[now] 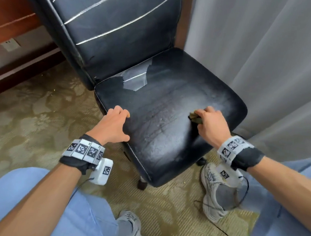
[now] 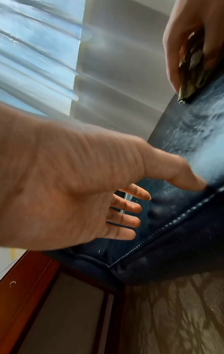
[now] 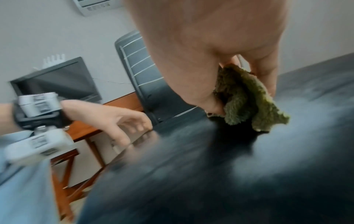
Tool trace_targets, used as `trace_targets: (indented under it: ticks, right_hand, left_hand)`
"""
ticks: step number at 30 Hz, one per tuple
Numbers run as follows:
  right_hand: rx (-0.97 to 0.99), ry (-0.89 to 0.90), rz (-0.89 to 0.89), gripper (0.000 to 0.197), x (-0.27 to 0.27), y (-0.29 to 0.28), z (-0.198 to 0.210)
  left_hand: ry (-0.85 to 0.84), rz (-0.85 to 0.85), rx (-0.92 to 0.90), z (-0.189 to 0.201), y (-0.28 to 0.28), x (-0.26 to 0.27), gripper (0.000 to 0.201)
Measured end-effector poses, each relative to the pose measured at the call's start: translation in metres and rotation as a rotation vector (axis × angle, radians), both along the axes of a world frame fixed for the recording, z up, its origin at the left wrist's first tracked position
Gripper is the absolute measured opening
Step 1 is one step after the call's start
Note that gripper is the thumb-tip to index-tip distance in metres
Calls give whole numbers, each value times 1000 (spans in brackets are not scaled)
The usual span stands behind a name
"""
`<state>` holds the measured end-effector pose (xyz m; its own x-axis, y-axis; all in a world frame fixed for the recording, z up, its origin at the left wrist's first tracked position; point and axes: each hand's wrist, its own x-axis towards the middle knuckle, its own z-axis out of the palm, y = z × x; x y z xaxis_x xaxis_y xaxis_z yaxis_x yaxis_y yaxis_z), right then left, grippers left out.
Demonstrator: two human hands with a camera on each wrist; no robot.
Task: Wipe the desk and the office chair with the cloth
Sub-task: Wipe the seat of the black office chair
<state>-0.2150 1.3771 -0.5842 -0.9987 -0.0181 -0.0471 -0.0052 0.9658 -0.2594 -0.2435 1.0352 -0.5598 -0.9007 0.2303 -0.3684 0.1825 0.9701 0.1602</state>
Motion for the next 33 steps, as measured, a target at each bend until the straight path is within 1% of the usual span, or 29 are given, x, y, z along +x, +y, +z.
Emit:
trace_targets:
  ticks: [2,4,6,8,10,13,15,18,19,21,25,28,31,33]
  right_hand:
    - [-12,0,78,53,29,-19,-4]
    - [-18,-28,202,54,47,-38,-9]
    - [-22,-51,336,56,52,-50,-12]
    - [-70,-55,415,57,44,-51,-10]
    - [-129,-46,414,57,26,-45,-10]
    - [-111,13,322,58,-12,-30,-7]
    - [-89,16,228,52,-30,-22,-1]
    - [-27,-14,136,39,-34,-33,10]
    - [-1,-22,141,38,-30,-43,12]
    - [35,-50,211,40,-15,-67,8]
    - [25,-68,449,42,19,-104,0]
    - [17,-62,556,47,24,-112,2]
    - [-19,-108,560,53,6,-107,4]
    - [-28,-118,496,54,-16,-102,6]
  left_hand:
    - [-16,2,-14,-2,3,6,76]
    - [-22,3,-16,-4,9,12,77]
    - [-8,-1,-17,-5,13,15,76]
    - [1,4,-23,-4,15,16,76]
    - [10,16,-28,-3,17,17,75]
    - [17,21,-27,-3,19,19,75]
    - [23,7,-32,-4,21,22,76]
    - [37,-32,-55,-3,26,25,76]
    - [37,-45,-65,-3,28,27,76]
    - [34,-70,-78,-2,33,29,77]
    - [25,-139,-73,-2,36,30,79]
    - [2,-162,-50,-1,31,27,71]
    - [25,-124,-36,0,22,26,66]
    - [68,-73,-47,0,14,23,68]
